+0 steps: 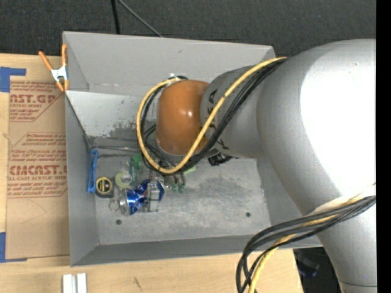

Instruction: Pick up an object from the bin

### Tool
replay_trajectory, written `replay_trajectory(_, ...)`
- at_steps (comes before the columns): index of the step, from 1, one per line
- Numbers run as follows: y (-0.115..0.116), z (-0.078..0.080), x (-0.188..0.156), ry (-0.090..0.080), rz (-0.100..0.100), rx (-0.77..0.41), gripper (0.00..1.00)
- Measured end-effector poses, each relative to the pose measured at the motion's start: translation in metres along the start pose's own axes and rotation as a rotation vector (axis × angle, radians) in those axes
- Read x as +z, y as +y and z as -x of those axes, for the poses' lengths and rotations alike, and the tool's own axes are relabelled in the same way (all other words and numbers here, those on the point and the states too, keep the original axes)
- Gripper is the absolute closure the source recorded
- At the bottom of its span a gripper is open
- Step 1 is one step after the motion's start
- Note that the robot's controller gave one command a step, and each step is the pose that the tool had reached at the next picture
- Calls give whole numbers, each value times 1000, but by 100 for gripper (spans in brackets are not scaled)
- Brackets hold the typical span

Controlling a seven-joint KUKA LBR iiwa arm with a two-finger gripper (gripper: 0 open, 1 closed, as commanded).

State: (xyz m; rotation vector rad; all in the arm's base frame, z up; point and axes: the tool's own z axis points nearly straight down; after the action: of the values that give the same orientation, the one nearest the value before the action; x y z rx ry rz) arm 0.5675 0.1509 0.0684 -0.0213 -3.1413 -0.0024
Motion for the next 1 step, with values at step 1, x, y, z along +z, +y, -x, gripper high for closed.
replay_trajectory(1, 1, 2, -7, -10, 5, 1, 100)
